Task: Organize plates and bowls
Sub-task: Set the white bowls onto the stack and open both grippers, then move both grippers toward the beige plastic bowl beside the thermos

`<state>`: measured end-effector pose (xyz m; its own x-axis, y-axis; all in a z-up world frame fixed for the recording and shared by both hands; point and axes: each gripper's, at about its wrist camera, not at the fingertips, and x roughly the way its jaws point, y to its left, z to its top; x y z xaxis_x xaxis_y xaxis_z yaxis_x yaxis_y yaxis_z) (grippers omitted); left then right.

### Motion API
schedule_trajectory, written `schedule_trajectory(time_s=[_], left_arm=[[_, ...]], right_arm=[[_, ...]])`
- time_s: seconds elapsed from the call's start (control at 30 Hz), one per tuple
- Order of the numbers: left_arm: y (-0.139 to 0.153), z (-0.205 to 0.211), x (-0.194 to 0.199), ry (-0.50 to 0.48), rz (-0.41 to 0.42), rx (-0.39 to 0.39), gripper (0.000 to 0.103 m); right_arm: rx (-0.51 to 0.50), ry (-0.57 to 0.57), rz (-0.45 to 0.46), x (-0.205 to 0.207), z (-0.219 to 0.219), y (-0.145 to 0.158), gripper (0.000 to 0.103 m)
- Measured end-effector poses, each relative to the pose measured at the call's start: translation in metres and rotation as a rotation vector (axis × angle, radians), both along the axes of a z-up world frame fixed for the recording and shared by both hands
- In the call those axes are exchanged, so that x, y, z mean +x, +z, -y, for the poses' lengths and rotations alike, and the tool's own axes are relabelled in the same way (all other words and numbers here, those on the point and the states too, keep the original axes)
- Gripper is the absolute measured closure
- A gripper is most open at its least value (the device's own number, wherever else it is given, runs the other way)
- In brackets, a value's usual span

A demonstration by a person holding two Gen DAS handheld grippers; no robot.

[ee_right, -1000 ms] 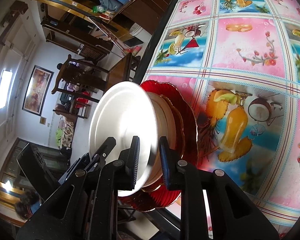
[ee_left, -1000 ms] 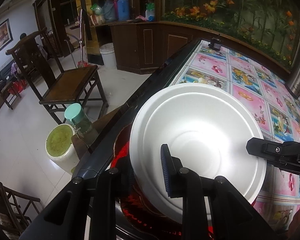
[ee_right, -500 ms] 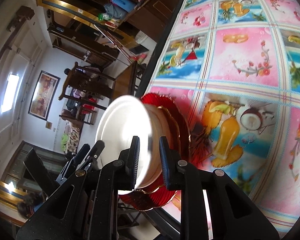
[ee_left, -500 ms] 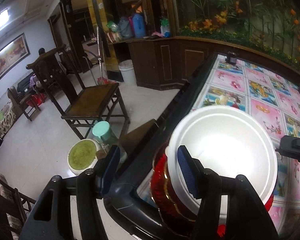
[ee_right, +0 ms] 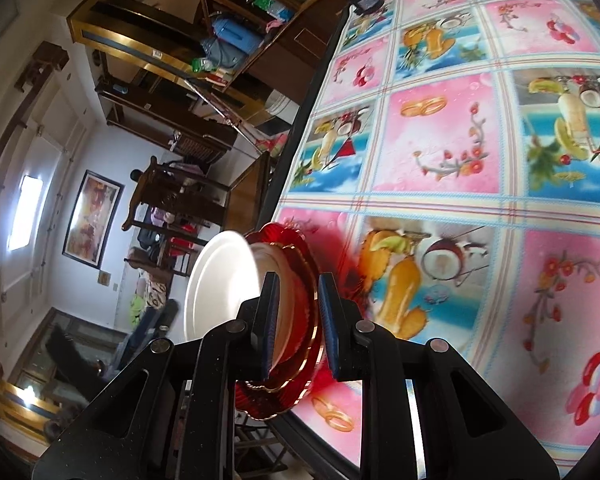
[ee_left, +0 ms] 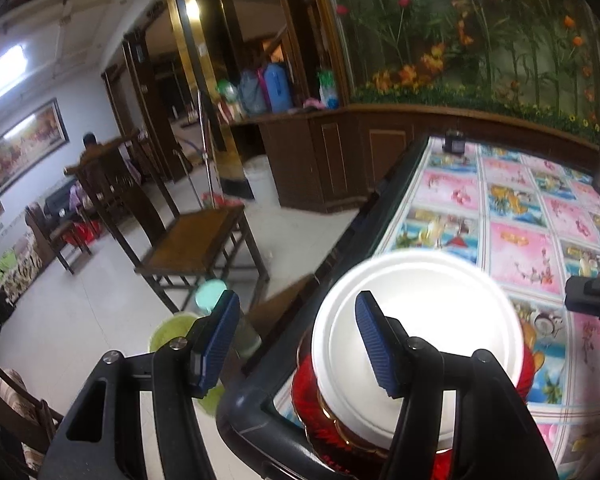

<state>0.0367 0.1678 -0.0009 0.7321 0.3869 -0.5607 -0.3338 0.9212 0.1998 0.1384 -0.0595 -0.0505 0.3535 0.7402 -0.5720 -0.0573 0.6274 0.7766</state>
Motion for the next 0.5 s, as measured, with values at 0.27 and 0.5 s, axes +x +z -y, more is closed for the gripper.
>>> schedule_trajectory(time_s=[0.27,0.5], left_arm=[[0.015,0.030,0.003,-0.066,0.030,0.030,0.040],[0.019,0.062,0.009,-0.123,0.019,0.045,0.039]], right_arm=[[0.026,-0.040,-0.006,0.002,0.026,-0.007,0.083],[0.052,-0.067,-0.002,0.001,0.049,-0.009,0.083]])
